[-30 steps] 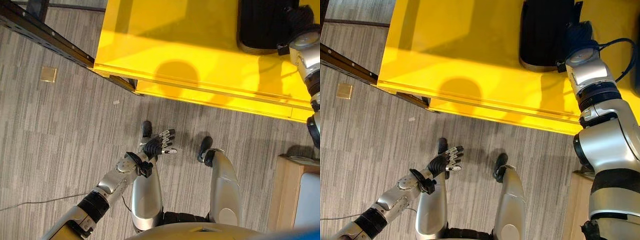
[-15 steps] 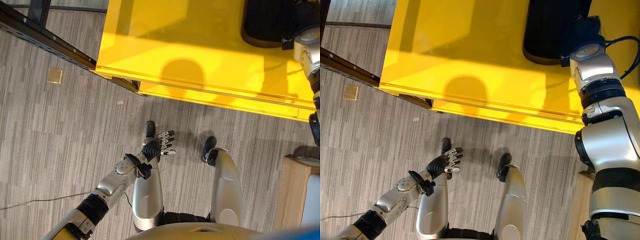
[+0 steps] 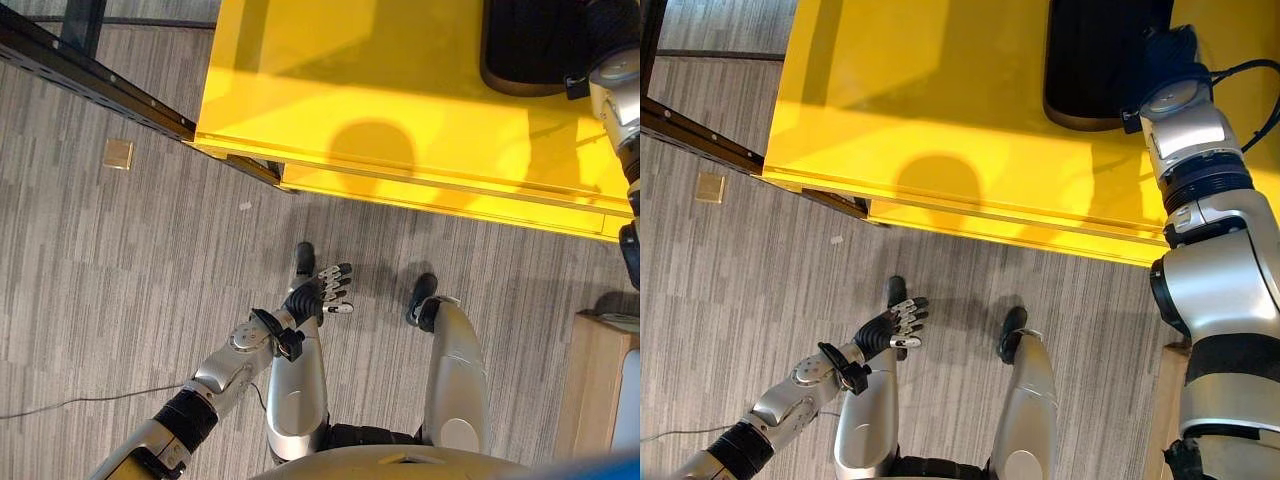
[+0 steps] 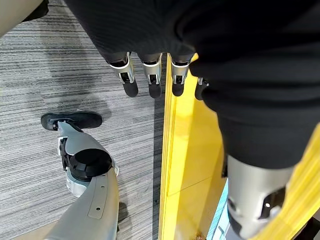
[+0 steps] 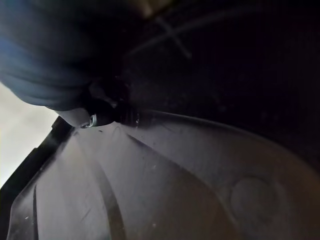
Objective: Move parts from the plastic box to the shelf.
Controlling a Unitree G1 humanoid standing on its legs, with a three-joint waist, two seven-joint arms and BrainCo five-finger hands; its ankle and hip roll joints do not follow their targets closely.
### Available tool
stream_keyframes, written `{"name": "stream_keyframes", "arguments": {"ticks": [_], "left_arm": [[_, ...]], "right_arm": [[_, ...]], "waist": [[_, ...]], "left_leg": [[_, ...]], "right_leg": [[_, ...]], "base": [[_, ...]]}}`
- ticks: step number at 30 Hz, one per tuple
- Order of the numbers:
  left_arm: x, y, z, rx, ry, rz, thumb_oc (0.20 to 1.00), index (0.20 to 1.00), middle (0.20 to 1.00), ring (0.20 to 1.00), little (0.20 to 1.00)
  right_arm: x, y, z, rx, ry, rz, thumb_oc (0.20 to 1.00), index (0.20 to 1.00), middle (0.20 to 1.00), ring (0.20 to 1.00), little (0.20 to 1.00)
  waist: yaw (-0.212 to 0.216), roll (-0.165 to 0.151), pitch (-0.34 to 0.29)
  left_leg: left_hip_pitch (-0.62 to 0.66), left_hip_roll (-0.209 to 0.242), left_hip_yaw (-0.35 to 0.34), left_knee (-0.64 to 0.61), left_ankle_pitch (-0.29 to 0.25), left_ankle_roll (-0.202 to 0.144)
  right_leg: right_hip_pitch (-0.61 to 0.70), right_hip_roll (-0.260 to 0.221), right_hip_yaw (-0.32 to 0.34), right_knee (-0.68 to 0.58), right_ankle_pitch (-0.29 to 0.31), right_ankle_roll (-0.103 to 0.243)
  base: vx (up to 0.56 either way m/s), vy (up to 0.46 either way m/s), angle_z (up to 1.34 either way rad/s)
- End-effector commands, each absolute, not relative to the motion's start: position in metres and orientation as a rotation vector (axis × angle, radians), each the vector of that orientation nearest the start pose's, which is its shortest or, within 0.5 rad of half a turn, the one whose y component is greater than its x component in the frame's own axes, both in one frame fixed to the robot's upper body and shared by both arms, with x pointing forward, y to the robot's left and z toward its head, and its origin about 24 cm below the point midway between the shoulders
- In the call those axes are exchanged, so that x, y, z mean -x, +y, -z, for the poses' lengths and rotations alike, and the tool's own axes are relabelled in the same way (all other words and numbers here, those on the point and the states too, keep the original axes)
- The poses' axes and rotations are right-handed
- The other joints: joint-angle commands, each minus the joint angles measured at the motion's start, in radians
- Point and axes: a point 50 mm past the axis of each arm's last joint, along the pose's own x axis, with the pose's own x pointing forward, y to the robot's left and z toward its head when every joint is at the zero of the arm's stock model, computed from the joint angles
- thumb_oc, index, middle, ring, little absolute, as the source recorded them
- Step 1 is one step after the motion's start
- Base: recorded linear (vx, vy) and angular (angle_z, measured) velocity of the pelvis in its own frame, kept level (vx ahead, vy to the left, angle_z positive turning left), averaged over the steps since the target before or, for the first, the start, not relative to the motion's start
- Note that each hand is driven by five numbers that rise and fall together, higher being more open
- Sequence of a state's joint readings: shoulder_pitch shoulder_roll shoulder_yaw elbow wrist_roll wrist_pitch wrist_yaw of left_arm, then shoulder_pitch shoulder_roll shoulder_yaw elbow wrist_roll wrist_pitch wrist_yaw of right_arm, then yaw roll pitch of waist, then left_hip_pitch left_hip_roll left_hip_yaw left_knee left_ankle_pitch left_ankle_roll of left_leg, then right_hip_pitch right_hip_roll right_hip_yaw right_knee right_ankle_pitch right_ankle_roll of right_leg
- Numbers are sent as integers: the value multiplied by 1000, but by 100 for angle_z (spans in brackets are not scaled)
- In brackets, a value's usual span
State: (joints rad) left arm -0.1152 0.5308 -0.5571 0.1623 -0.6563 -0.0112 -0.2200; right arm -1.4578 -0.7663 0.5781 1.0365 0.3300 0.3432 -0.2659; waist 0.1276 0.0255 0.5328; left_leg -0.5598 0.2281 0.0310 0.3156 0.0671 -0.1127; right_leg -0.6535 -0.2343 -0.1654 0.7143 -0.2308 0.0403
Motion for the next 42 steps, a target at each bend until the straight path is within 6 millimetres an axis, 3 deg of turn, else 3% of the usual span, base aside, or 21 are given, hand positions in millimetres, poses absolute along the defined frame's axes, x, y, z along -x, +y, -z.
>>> {"name": "stream_keyframes", "arguments": {"ticks": [1, 42], "left_arm": [[-226, 124, -8, 135, 255, 680, 1000, 1000, 1000, 1000, 1000], [-229, 114, -8, 176, 234, 665, 1000, 1000, 1000, 1000, 1000]], "right_arm": [[-387, -298, -329, 651, -40, 615, 200, 200, 200, 200, 200], [-393, -302, -283, 646, 109, 607, 200, 200, 200, 200, 200]], "waist": [[6, 9, -13], [-13, 28, -13]], "left_leg": [[30, 28, 75, 104, -141, 30], [63, 17, 96, 82, -140, 32]], "right_leg": [[46, 25, -20, -26, -10, -21], [58, 20, -1, -49, 4, -14]], "base": [[-2, 25, -5], [0, 5, -1]]}}
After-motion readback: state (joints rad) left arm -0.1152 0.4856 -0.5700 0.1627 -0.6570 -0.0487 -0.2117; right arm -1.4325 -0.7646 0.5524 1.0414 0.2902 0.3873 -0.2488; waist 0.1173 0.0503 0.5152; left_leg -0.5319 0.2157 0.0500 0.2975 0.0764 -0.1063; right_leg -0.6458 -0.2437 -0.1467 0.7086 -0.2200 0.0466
